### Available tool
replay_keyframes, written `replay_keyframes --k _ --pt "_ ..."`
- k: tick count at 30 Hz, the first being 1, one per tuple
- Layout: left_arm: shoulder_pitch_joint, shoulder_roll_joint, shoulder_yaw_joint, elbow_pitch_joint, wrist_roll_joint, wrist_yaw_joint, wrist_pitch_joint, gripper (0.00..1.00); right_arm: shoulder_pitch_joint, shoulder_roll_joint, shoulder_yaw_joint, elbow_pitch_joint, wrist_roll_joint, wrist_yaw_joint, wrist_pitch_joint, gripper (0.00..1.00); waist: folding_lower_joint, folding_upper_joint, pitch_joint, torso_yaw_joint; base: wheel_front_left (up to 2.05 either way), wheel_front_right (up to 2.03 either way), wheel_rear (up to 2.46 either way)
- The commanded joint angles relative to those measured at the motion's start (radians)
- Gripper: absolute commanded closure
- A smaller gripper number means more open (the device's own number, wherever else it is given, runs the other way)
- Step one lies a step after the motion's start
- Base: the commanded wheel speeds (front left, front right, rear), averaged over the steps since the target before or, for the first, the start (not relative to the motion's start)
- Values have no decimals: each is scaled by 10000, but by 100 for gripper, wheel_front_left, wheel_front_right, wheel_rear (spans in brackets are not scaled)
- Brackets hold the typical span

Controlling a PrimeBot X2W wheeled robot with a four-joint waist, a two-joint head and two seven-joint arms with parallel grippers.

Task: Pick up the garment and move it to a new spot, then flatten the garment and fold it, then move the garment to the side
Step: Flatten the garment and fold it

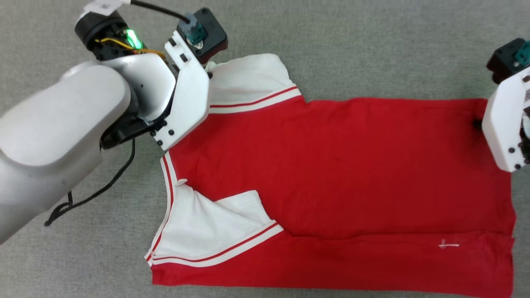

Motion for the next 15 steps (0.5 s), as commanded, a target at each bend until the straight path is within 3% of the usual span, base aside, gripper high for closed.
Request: replay_keyframes --k 1,15 --pt "197 -5 12 35 24 7 -81 100 202 165 118 57 130 -1 -351 100 0 0 -439 -144 0 0 0" --pt "1671 339 9 -388 -183 7 -267 100 1232 -405 658 -121 803 -2 -2455 100 0 0 -2465 -174 0 0 0"
